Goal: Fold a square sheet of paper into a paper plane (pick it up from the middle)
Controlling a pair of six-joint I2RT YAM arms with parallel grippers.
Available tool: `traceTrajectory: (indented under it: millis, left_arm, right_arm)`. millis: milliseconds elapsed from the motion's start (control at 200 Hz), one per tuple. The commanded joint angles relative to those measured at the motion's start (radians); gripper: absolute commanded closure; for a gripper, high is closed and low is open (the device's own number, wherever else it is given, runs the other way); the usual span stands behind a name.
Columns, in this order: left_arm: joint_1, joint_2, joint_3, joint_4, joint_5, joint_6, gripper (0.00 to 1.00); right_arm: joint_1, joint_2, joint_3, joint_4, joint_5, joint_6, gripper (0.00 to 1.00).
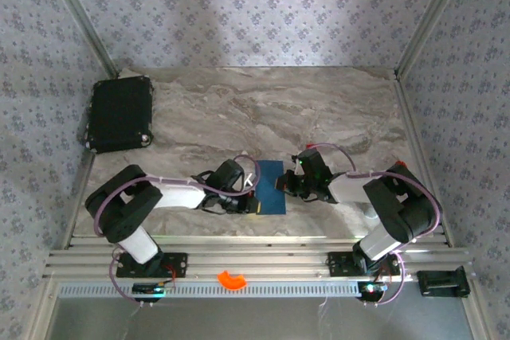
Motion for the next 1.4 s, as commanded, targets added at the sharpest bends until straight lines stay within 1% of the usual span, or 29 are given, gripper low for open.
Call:
traceTrajectory:
  millis: [0, 170, 285, 435, 540, 650, 740, 949, 1044, 1099, 1209, 1249, 1324, 1394]
  left_arm:
    - [-0.021, -0.048, -0.047, -0.183, -0.062, 0.03, 0.95]
    - [-0.023, -0.131, 0.039, -0.254, -0.097, 0.045, 0.95]
    - [-0.022, -0.146, 0.099, -0.217, -0.096, 0.013, 0.95]
    - [-0.024, -0.063, 0.161, -0.108, -0.015, -0.024, 0.94]
    - [-0.042, 0.003, 0.186, -0.083, 0.001, -0.023, 0.94]
    - [-0.046, 0.06, 0.177, -0.058, 0.031, -0.021, 0.94]
    - [-0.048, 0.089, 0.144, -0.059, 0.029, -0.015, 0.94]
    - [-0.049, 0.061, -0.01, -0.052, 0.017, -0.004, 0.94]
    - [-0.05, 0.015, -0.043, -0.095, -0.008, 0.019, 0.94]
    - [-0.055, -0.012, -0.038, -0.149, -0.034, 0.049, 0.94]
    - [-0.098, -0.024, 0.04, -0.347, -0.163, 0.162, 0.94]
    - [-0.119, -0.02, 0.07, -0.394, -0.198, 0.191, 0.94]
    - [-0.139, -0.017, 0.094, -0.429, -0.242, 0.189, 0.94]
    - [-0.141, -0.033, 0.085, -0.424, -0.252, 0.168, 0.94]
  right_arm:
    - [-0.006, 0.03, -0.058, -0.168, 0.096, 0.005, 0.99]
    - [-0.007, 0.028, -0.053, -0.17, 0.094, 0.004, 0.99]
    - [-0.005, 0.029, -0.052, -0.168, 0.095, 0.004, 0.99]
    - [-0.006, 0.037, -0.05, -0.164, 0.092, 0.007, 0.98]
    - [-0.004, 0.037, -0.049, -0.164, 0.092, 0.006, 0.99]
    - [-0.003, 0.041, -0.047, -0.163, 0.092, 0.007, 0.98]
    - [-0.005, 0.045, -0.047, -0.158, 0.092, 0.008, 0.98]
    - [-0.006, 0.043, -0.054, -0.153, 0.092, 0.007, 0.98]
    - [-0.005, 0.045, -0.055, -0.149, 0.089, 0.007, 0.98]
    - [-0.005, 0.045, -0.054, -0.147, 0.087, 0.003, 0.98]
    - [-0.006, 0.046, -0.043, -0.159, 0.085, -0.011, 0.98]
    - [-0.005, 0.048, -0.035, -0.166, 0.083, -0.017, 0.98]
    - [-0.003, 0.049, -0.019, -0.181, 0.081, -0.026, 0.98]
    - [-0.001, 0.046, -0.01, -0.192, 0.08, -0.033, 0.98]
